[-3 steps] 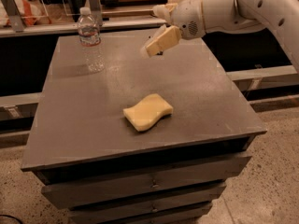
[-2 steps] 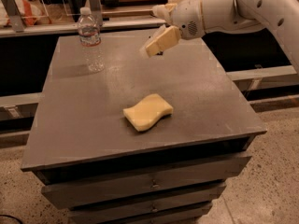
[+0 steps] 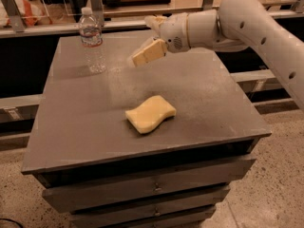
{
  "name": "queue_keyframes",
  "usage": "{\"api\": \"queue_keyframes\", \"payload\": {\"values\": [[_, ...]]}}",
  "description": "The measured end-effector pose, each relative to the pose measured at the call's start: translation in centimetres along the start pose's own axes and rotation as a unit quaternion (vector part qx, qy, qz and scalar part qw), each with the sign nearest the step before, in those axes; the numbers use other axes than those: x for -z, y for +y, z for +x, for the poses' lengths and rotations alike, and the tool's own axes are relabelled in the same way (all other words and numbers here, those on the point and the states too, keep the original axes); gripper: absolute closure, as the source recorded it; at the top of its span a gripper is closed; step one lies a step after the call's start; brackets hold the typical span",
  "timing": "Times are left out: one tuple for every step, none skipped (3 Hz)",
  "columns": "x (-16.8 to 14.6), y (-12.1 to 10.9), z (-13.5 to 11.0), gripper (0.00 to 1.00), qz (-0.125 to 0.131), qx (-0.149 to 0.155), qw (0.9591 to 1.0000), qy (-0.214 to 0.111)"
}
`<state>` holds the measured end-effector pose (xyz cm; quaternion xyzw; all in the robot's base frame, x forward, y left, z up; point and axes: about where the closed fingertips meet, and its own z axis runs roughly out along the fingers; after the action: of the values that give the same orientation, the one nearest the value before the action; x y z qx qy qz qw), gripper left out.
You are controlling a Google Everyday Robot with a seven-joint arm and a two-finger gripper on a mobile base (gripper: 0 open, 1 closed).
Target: Knock water bottle over
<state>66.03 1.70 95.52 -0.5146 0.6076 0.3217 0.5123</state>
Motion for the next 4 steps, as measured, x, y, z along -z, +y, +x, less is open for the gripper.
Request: {"api": "queue_keyframes", "payload": {"values": [[-3.0,-0.4,1.5,0.0,-0.01,-0.013,0.9996,-0.022],[-5.9,-1.1,2.8,0.0,-0.024,-0.027,0.9987,-0.036],[-8.8,-1.7,3.3,0.0,-0.043,-0.036,0.9969,-0.056],[-11.6,-1.9,3.1,0.0,-0.066,-0.041,0.994,-0.076]]}}
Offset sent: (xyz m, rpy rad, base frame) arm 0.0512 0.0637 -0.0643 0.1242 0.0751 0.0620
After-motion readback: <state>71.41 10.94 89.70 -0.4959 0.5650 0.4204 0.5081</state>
